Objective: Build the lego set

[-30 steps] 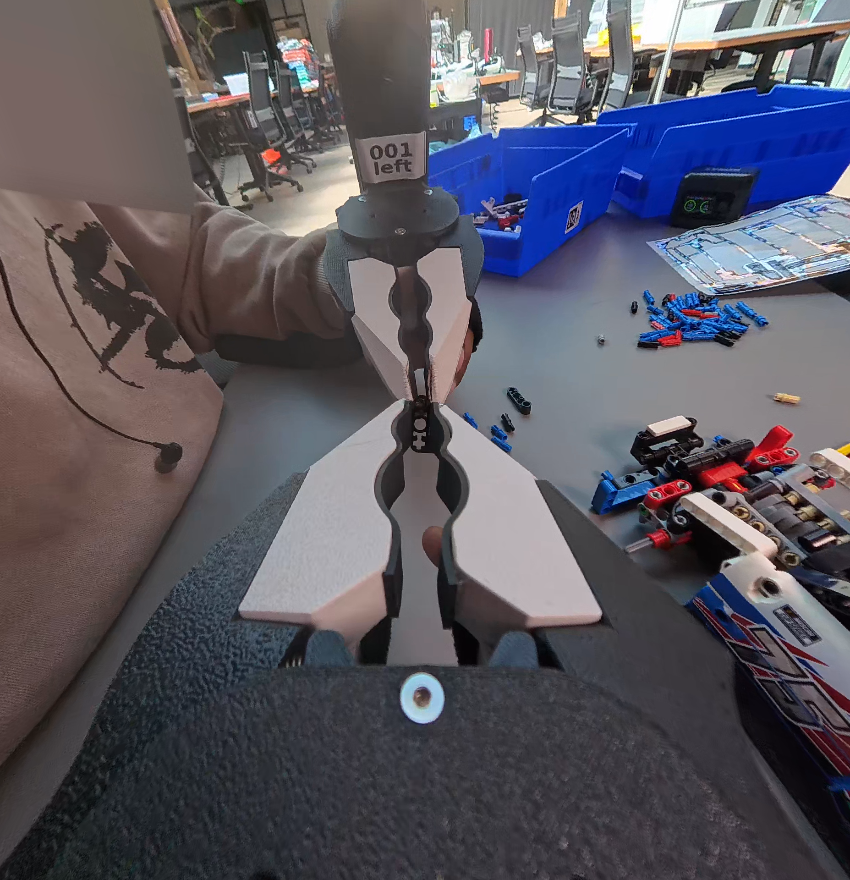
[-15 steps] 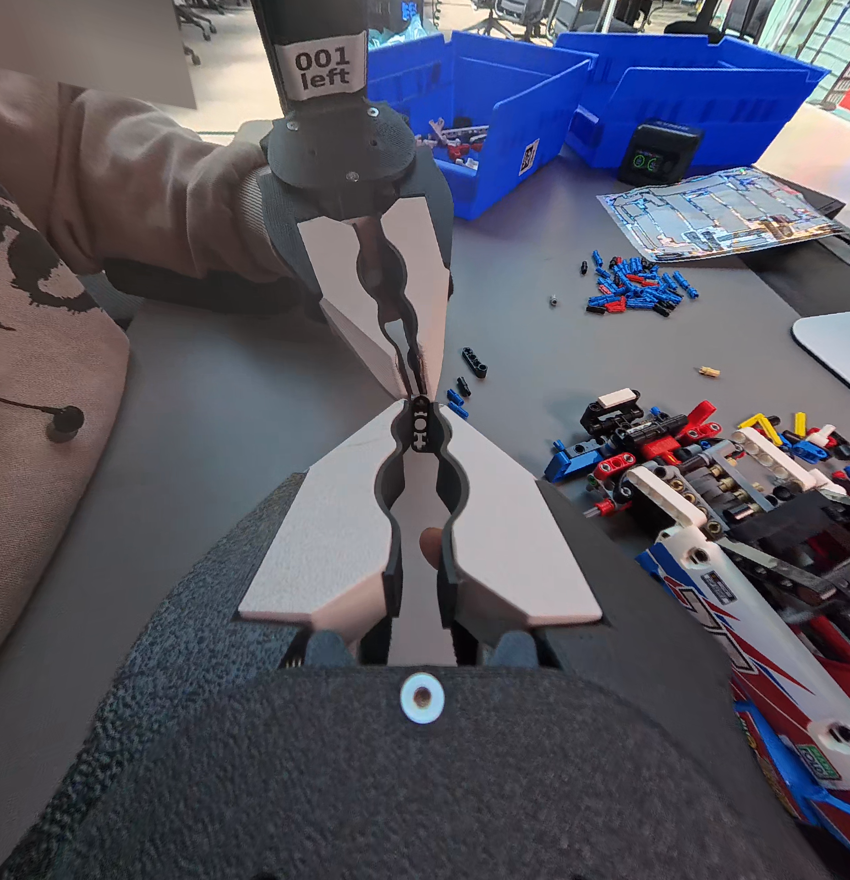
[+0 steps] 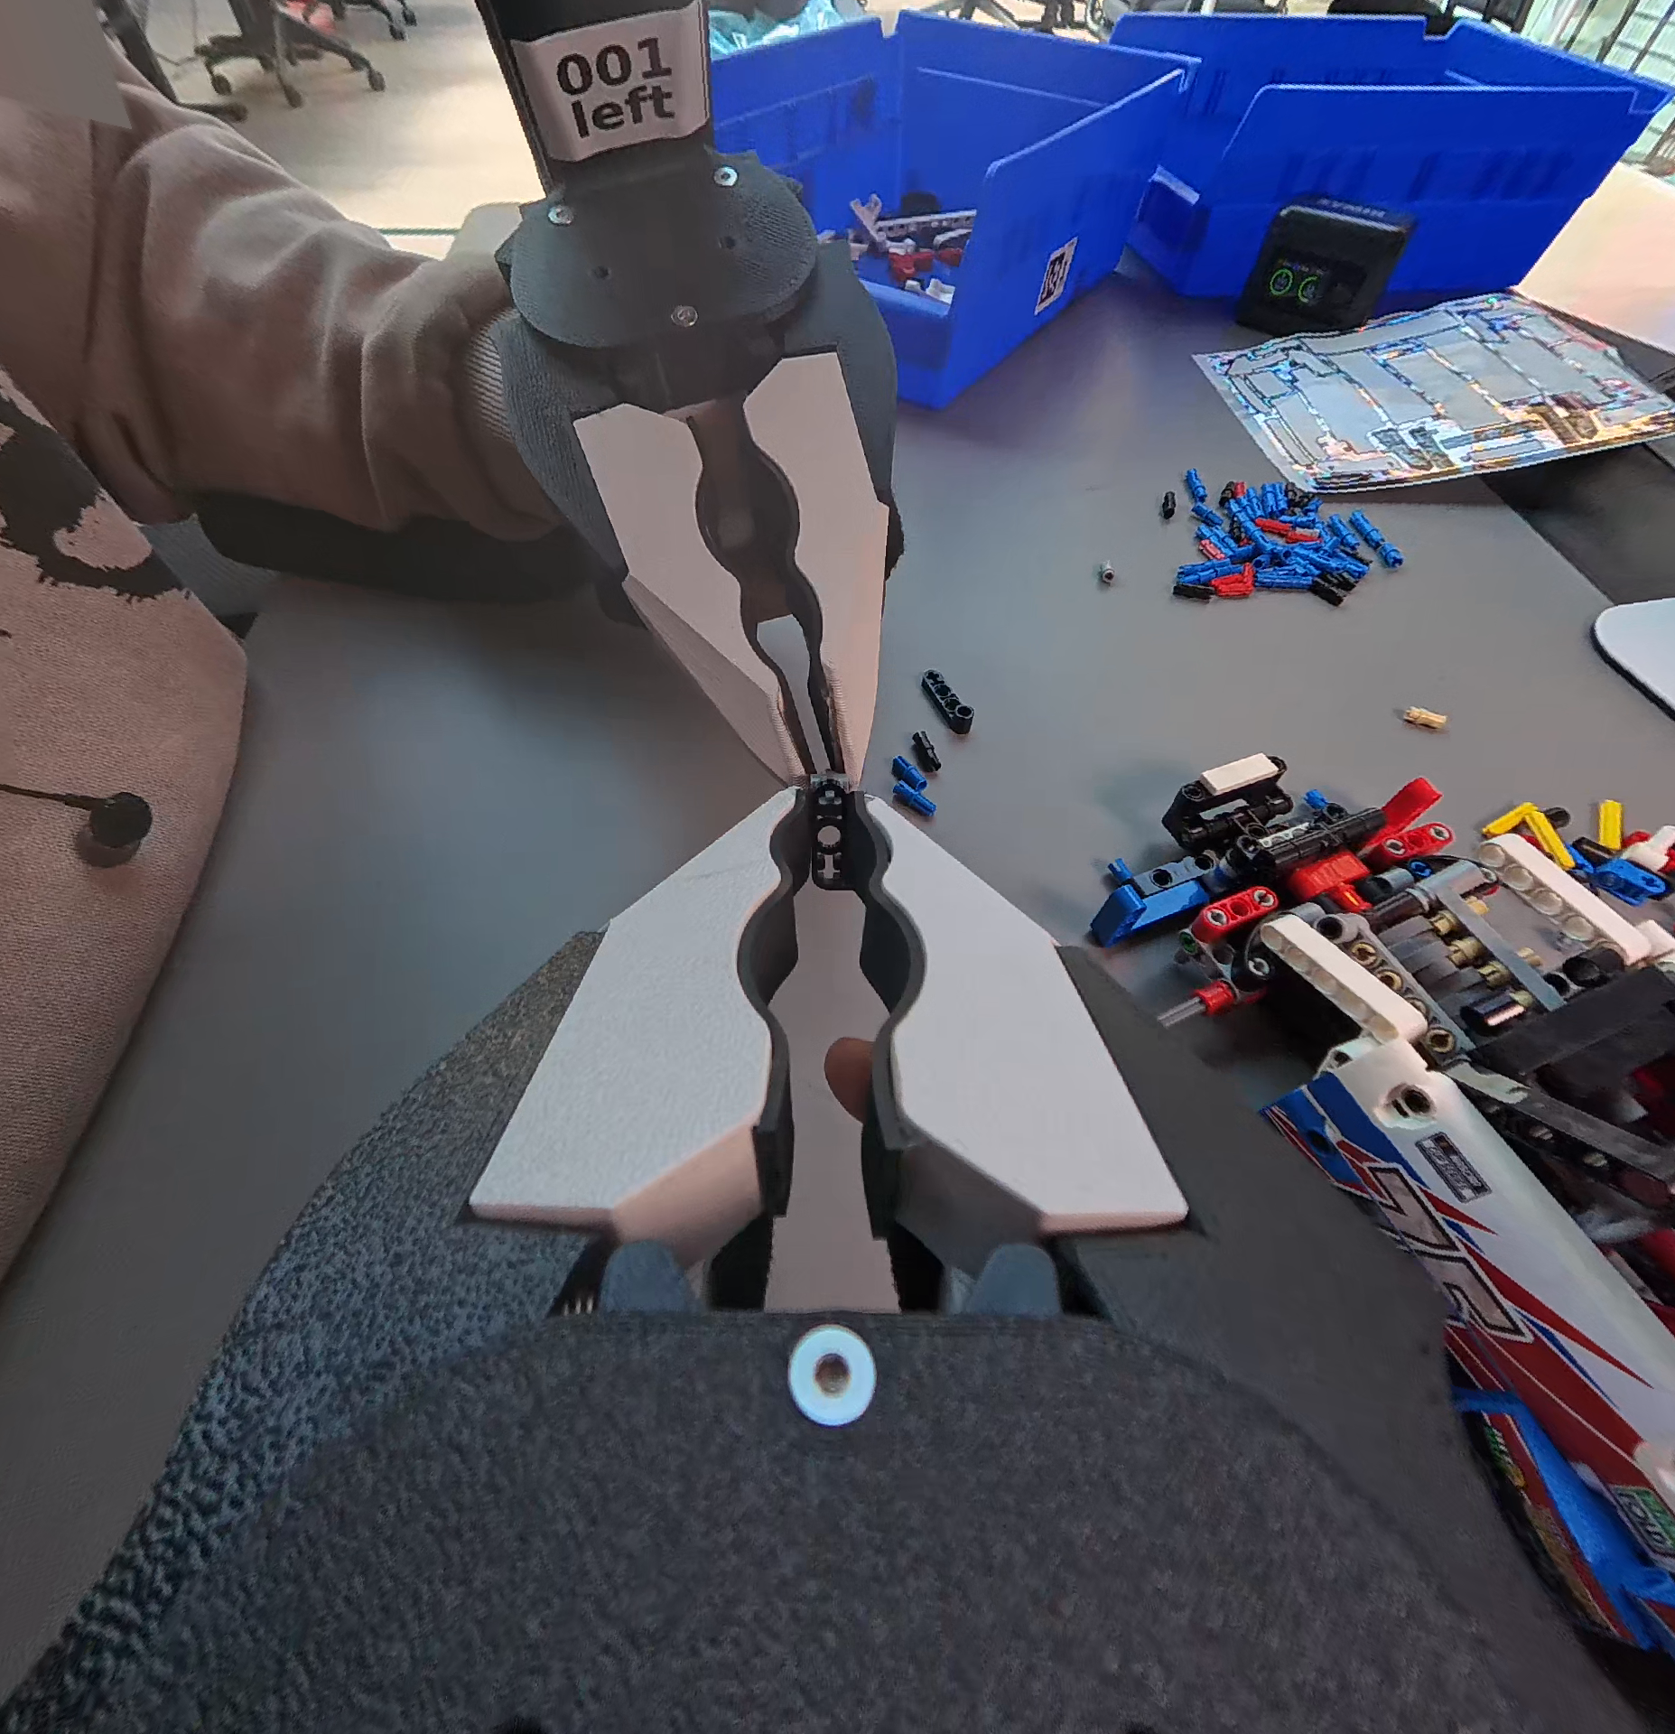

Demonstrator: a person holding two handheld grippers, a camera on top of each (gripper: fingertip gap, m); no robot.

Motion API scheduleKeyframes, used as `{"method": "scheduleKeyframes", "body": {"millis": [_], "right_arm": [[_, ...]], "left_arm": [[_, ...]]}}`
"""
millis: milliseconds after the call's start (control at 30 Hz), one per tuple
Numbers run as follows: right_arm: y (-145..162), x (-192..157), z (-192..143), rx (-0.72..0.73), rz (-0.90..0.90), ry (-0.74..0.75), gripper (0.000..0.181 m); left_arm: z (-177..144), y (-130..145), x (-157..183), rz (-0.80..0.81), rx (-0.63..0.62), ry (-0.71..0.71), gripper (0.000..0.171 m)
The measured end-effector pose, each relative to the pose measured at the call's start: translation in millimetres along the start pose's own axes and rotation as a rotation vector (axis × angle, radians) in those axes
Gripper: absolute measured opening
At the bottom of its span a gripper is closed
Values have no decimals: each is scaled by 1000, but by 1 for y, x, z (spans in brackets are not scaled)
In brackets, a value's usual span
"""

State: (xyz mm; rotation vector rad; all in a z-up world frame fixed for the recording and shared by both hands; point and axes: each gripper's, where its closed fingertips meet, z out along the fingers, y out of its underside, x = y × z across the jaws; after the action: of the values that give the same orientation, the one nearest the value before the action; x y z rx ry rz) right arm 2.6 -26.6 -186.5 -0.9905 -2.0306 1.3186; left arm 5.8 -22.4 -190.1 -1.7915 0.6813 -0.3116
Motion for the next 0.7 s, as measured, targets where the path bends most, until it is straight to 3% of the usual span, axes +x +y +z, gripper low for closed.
{"method": "scheduleKeyframes", "body": {"millis": [133,267,333,400,500,700], "right_arm": [[1,0,0,-13,-14,12,5],[-35,7,-11,191,-10,60,8],[-53,4,-22,287,-6,57,35],[-64,7,-30,349,5,71,45],[-72,1,-30,390,7,58,43],[-85,-7,-30,435,2,71,22]], "left_arm": [[0,1,-1,14,10,4,2],[-16,-33,-13,-13,239,-12,2],[-28,-48,-14,-17,348,-15,2],[-39,-62,-10,-31,455,0,2],[-47,-77,-4,-4,542,2,3],[-43,-78,4,18,540,18,3]]}}
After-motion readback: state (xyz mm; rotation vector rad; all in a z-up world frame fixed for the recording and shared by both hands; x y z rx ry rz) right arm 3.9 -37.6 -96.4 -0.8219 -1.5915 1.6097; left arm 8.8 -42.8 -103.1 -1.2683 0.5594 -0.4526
